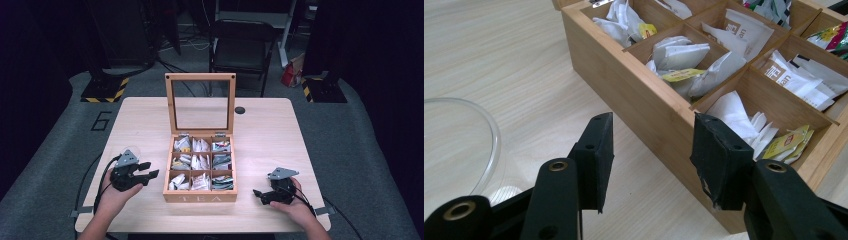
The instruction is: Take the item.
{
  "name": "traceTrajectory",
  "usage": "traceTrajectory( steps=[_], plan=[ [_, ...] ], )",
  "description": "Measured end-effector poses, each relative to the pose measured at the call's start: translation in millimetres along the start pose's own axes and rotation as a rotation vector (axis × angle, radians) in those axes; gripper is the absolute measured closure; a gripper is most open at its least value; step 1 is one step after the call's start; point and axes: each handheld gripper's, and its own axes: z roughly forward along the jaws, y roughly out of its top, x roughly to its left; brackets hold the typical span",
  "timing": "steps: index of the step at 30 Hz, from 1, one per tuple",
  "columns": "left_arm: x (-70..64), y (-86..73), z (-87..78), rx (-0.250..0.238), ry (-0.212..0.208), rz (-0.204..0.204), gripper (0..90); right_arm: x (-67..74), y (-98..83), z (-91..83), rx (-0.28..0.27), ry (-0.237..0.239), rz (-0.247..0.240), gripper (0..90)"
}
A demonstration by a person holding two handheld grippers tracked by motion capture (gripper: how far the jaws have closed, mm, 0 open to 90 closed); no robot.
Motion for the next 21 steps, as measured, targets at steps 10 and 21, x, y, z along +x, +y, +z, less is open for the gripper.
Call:
traceTrajectory(
  steps=[10, 21],
  plan=[
    [-3.0, 11.3, 2.8, -0.025, -0.013, 0.008, 54.9, 0.0, 0.0, 0.0, 0.000, 0.000, 0.000, 10.1],
    [-5.5, 23.4, 6.1, -0.034, -0.031, 0.014, 56.0, 0.0, 0.0, 0.0, -0.001, 0.000, 0.000, 10.1]
  ],
)
